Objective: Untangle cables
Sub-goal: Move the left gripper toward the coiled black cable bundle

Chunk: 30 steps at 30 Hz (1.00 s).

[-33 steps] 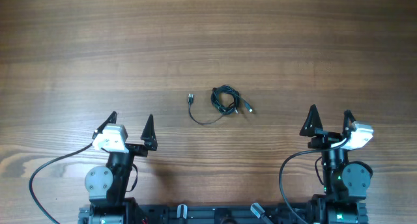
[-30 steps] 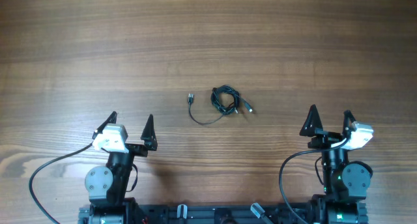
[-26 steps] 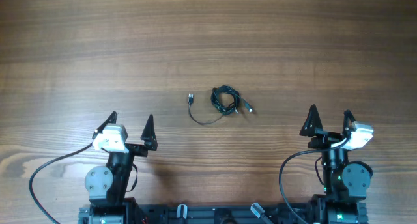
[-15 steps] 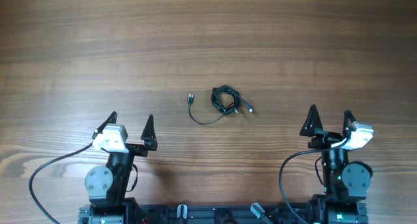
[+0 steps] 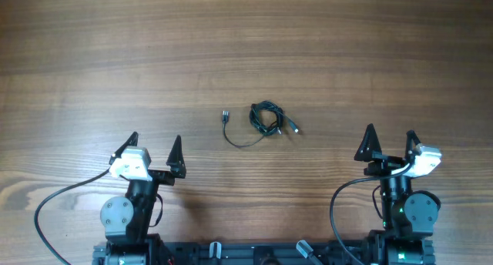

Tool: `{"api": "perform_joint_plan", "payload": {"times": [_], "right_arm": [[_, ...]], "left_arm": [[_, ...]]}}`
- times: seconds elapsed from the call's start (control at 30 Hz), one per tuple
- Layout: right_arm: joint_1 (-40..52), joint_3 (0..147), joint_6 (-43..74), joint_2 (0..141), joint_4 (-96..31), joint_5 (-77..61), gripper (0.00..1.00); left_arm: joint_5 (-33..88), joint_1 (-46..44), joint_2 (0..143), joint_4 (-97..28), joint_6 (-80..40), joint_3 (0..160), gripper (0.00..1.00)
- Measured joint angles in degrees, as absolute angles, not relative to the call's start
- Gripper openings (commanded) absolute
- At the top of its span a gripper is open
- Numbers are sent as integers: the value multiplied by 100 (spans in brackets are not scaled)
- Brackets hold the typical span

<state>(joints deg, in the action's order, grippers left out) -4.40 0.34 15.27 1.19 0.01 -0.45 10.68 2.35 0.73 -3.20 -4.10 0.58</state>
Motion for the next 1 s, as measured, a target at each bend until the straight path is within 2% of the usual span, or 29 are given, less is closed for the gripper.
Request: {"api": "perform_joint_plan", "payload": {"times": [0.83,1.0], "right_arm": [[-440,34,1527,119,1,-45,100],[-440,34,1527,119,3,-45,100]], "left_arm": [[919,235,73,-318,-410,58,100],[1142,235,75,285,-799,49,100]]}}
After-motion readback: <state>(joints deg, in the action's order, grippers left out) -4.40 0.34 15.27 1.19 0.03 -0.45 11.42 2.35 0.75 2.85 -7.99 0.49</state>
